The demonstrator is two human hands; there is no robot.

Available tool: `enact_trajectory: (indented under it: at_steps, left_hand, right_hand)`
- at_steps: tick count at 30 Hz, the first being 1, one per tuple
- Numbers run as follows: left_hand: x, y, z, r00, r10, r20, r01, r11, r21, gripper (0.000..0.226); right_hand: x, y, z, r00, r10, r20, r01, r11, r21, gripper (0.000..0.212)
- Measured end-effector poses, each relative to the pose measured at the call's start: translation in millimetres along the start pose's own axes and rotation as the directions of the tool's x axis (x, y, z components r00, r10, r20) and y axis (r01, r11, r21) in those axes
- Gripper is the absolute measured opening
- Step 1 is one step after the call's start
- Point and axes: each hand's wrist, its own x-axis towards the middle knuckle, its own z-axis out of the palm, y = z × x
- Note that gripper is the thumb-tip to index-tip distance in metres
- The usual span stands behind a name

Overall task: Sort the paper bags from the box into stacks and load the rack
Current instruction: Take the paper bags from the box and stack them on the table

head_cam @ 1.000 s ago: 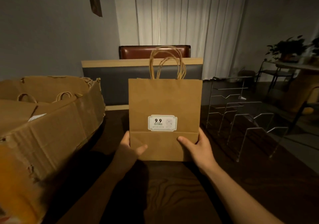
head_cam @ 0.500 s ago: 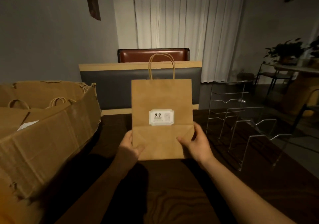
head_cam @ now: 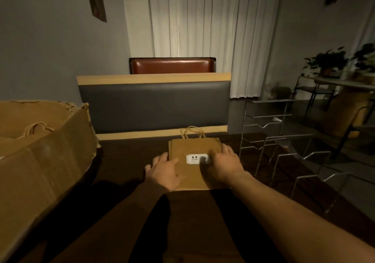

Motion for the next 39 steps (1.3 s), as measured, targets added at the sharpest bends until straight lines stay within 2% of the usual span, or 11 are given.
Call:
enact_trajectory:
  at_steps: [4,9,12,15,20,25,28,30,35,37,39]
  left_hand:
    - [-36.5,-1.6,-82.7,0.963,0.198,-0.183,-0.177,0.976,0.125,0.058]
    - [-105.2,-42.0,-218.6,0.934,0.226,-0.276,-0.13,0.937,0.324,0.017]
    - [-152.1,-114.6,-280.6,0.959,0.121,-0.256,-0.001,0.905,0.425,0.008]
    - [-182.9,-206.1,-304.3,0.97,-0.178,-0.166,0.23,0.895,0.381,0.026]
    - [-193.3,-326.0,-288.8,0.765,-0.611,0.206,0.533,0.779,0.331,0.102]
    - [-179.6,-382.3,-259.9,0.59,-0.679,0.437,0.7,0.7,0.14,0.093]
    - [-172.0,-395.8,-244.4,0.609,-0.67,0.425,0.703,0.704,0.102,0.055]
    - [-170.5,-409.6,-242.4,0.634,-0.683,0.362,0.73,0.683,0.011,0.05]
    - [-165.7,-399.4,-260.3,0.771,-0.636,-0.037,0.562,0.706,-0.431,0.03]
    - [-166.7,-387.3,-266.3,0.795,-0.605,0.052,0.513,0.624,-0.59,0.034]
    - [-173.1,-374.8,-265.2,0.819,-0.533,0.211,0.55,0.628,-0.55,0.019]
  right_hand:
    - [-34.8,-72.5,-59.8,0.913,-0.338,-0.226,0.364,0.928,0.082,0.05]
    - [-69.2,-192.5,-128.5,0.7,-0.616,-0.361,0.685,0.722,0.096,0.018]
    - [-95.0,-267.5,-146.7,0.633,-0.705,-0.32,0.762,0.64,0.097,0.026]
    - [-110.3,-334.9,-140.6,0.606,-0.791,-0.084,0.795,0.6,0.09,0.032]
    - [-92.6,-418.8,-97.8,0.615,-0.66,0.432,0.736,0.676,-0.015,0.047]
    - [-56.2,-449.5,-60.6,0.712,-0.421,0.562,0.659,0.677,-0.328,0.052]
    - [-47.8,-450.7,-55.8,0.733,-0.401,0.55,0.592,0.773,-0.226,0.047]
    - [-43.7,-446.2,-62.3,0.763,-0.414,0.496,0.527,0.843,-0.106,0.04]
    - [-35.4,-437.9,-67.5,0.746,-0.358,0.561,0.171,0.918,0.358,0.032]
    - [-36.9,-435.4,-64.2,0.753,-0.338,0.564,0.147,0.922,0.357,0.026]
    - [-44.4,-431.2,-65.5,0.78,-0.346,0.521,0.305,0.938,0.166,0.022]
